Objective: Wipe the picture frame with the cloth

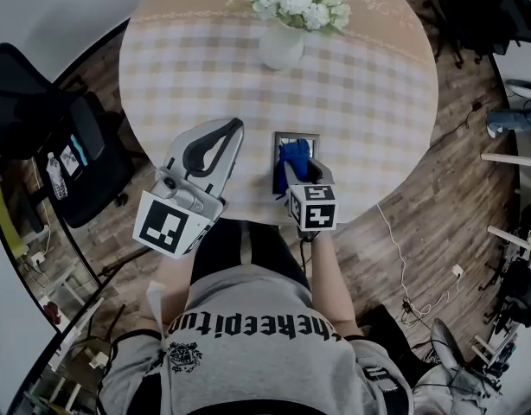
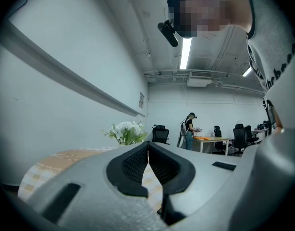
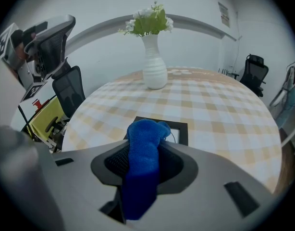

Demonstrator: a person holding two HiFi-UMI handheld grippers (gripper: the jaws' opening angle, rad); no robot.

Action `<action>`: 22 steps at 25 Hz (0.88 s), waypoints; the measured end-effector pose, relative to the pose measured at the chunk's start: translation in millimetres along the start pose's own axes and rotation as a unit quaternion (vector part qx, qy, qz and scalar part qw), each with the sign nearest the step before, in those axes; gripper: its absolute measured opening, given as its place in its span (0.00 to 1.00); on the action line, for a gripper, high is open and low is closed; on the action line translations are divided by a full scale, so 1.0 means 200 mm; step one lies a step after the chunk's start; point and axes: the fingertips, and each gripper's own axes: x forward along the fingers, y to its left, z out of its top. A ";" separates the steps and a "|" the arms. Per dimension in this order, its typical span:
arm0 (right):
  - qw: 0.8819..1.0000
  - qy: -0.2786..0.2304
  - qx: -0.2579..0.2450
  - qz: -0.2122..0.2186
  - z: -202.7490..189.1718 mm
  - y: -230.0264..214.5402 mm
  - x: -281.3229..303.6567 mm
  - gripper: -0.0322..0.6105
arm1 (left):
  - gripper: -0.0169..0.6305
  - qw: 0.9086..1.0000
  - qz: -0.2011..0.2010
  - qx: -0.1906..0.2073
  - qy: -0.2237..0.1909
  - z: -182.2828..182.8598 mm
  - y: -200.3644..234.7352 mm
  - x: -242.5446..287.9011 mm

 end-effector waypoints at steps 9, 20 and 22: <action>0.999 0.001 -0.023 0.025 0.03 0.17 0.03 0.27 | 0.05 1.000 0.007 0.001 -0.001 0.02 0.03 -0.07; 0.999 0.006 -0.029 0.033 -0.05 0.19 -0.03 0.27 | 0.05 1.000 0.005 -0.012 0.011 0.00 -0.05 -0.11; 0.999 0.006 -0.029 0.036 -0.07 0.19 -0.05 0.27 | 0.05 1.000 0.006 -0.011 0.011 0.01 -0.06 -0.12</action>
